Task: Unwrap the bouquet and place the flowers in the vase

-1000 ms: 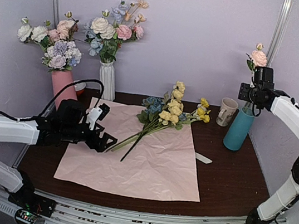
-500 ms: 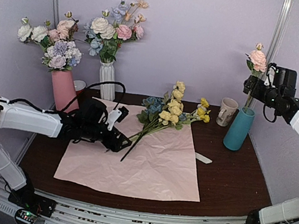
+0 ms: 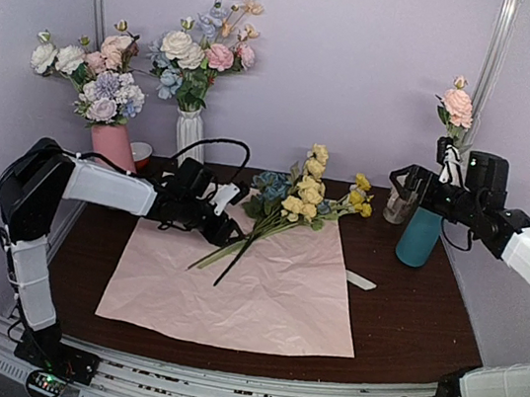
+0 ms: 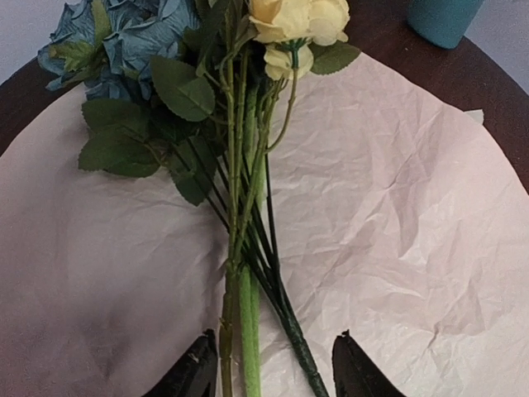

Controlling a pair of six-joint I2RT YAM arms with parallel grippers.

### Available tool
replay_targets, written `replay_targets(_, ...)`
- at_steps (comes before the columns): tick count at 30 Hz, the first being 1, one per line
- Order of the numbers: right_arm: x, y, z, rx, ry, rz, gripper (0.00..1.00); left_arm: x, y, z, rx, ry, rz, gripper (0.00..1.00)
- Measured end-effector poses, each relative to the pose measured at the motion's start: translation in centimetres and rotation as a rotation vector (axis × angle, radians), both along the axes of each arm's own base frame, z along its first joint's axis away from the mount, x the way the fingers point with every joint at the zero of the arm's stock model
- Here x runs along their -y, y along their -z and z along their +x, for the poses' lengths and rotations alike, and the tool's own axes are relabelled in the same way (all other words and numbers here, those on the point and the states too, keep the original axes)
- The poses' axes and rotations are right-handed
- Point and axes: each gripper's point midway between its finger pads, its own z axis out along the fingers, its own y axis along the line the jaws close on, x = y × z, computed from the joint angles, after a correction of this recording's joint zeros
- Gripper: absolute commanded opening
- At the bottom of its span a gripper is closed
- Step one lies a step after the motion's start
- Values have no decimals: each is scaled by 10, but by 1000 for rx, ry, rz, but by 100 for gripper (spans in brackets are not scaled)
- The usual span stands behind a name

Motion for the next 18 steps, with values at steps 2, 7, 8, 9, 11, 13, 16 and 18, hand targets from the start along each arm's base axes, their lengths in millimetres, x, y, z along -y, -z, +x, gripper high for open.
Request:
replay_targets(2,-6,9,-3,-18,-24,5,99,-2,11,8,-16,9,5,46)
replay_targets(7,-15,23,-8,-40,-64,11,98,-11,38,17,-67,16,34,41)
replay_targets(8,-16,24,-8,-42,-69,12,98,-12,42,17,-77,18,42,40)
replay_targets(9,-18,26,-9,-42,-77,14,98,-12,46,18,-83,21,47,39)
replay_targets(11,-21,28,-9,-44,-88,19,98,-11,51,18,-93,25,56,37)
replay_targets(13,-23,30,-10,-49,-96,23,98,-11,54,19,-96,26,61,33)
replay_targets(16,-26,33,-9,-54,-104,31,98,-12,57,20,-98,23,66,31)
replay_targets(18,-29,34,-9,-57,-112,35,97,-12,58,20,-99,19,69,29)
